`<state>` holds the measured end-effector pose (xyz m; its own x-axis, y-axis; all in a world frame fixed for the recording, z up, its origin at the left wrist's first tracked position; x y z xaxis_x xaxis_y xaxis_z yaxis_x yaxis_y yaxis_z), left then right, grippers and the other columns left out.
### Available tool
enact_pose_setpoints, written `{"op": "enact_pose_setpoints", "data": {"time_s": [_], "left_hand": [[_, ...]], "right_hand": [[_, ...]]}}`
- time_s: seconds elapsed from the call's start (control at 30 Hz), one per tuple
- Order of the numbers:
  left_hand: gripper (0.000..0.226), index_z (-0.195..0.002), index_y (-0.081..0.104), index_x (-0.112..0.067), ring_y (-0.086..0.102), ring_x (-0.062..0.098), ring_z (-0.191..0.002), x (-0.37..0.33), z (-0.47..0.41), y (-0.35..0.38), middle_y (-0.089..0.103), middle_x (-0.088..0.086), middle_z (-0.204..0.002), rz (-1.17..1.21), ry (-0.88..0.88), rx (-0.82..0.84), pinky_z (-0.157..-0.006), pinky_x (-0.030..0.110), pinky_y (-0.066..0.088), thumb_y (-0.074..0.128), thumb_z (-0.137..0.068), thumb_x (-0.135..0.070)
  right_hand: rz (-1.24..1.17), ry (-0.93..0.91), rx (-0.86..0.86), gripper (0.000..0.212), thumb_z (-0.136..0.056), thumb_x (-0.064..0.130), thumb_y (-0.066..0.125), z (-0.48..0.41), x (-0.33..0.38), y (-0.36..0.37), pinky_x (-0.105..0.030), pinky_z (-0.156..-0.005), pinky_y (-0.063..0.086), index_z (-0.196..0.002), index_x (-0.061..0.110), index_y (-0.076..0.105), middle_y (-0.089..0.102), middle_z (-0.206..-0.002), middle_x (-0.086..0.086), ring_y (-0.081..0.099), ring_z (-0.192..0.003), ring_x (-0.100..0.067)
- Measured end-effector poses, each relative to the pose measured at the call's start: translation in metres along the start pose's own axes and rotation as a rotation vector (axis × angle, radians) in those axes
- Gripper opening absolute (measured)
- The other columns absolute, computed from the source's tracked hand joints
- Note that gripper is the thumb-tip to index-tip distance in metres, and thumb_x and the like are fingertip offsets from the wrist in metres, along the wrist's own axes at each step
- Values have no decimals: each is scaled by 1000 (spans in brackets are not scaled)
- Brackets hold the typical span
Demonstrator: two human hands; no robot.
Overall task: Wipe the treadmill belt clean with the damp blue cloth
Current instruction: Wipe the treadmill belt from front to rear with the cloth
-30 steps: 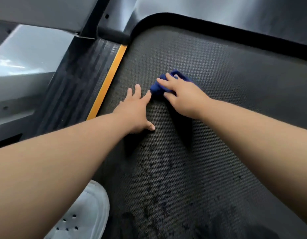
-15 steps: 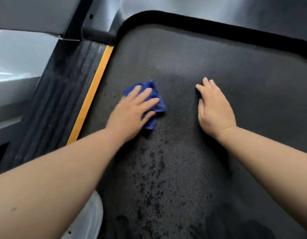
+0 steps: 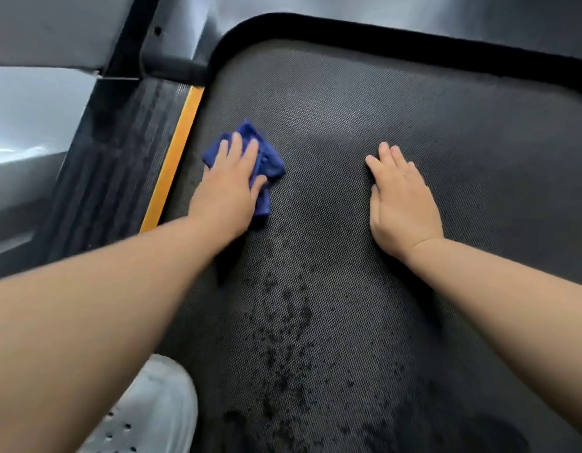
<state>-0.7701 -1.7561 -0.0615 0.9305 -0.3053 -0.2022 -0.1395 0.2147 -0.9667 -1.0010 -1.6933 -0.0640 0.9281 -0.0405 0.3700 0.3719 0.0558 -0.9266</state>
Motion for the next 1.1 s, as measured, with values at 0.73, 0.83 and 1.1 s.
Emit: {"op": "enact_pose_setpoints", "data": {"time_s": [0.73,0.83,1.1], "left_hand": [[57,-135,50,-2,46,36,-129,-68,78,27,48,18,-140,-100,389,125,-96,55,45,33,-91,-35],[58,-131,53,-3,52,37,-123,-52,50,19,52,18,-136,-169,515,132,-88,54,49,36,-88,-37],[57,-149,20,-8,13,31,-144,-57,-9,8,14,13,-157,-125,38,69,-112,49,22,37,-100,-31]], "right_hand": [[3,-17,23,48,-94,10,38,-1,2,-4,-35,-118,10,-142,8,39,25,-155,-13,19,-145,-28],[19,-15,9,48,-94,10,38,-1,1,-3,-35,-118,9,-142,8,39,25,-155,-13,19,-145,-28],[23,4,5,49,-95,11,37,0,3,-2,-33,-117,6,-144,10,36,21,-157,-11,15,-146,-25]]}}
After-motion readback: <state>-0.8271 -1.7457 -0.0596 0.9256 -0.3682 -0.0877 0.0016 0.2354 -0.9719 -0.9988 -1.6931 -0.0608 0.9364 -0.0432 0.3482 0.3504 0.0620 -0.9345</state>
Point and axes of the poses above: each hand's wrist, its own z-axis away from the middle knuckle, its own y-axis out of the palm, x = y × z, the point moved 4 cm from there along -z, towards the middle knuckle
